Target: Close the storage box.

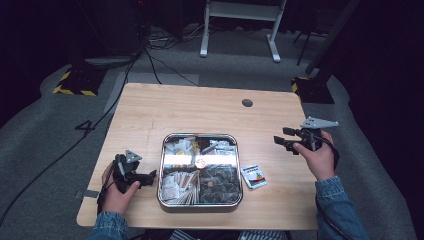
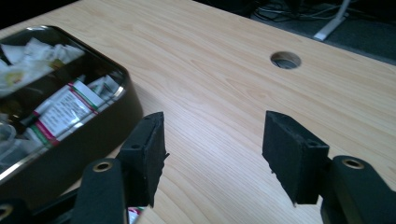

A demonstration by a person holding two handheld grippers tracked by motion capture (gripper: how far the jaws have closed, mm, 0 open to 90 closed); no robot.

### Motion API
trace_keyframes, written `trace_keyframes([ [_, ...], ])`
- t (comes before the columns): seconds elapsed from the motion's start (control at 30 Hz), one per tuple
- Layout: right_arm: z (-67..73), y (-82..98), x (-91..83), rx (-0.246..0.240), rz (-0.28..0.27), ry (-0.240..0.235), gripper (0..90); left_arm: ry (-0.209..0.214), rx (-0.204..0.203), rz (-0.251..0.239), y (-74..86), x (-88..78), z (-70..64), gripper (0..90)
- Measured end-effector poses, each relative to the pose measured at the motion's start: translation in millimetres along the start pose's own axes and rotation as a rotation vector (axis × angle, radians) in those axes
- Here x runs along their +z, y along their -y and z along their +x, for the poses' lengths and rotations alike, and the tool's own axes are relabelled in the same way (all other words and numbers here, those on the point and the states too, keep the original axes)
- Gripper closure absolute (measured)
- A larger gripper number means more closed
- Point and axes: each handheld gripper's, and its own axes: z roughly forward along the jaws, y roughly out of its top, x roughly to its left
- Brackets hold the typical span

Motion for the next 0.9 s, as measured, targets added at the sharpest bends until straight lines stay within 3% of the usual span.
trace_keyframes([
  [0.27, -18.2, 17.2, 0.5, 0.024, 0.035, 0.033, 39.0, 0.003, 0.003, 0.003, -0.9, 0.8, 0.6, 0.4],
  [0.4, -25.0, 24.8, 3.7, 0.031, 0.045, 0.031, 38.5, 0.004, 0.002, 0.002, -1.2, 1.1, 0.7, 0.4],
  [0.53, -36.9, 40.1, 14.4, 0.068, 0.054, 0.017, 37.3, 0.005, 0.004, 0.002, -1.6, 1.4, 1.1, 0.4],
  [0.9, -42.9, 66.7, 41.4, 0.025, 0.127, 0.029, 36.6, 0.005, 0.003, 0.002, -1.6, 1.5, 1.1, 0.4],
])
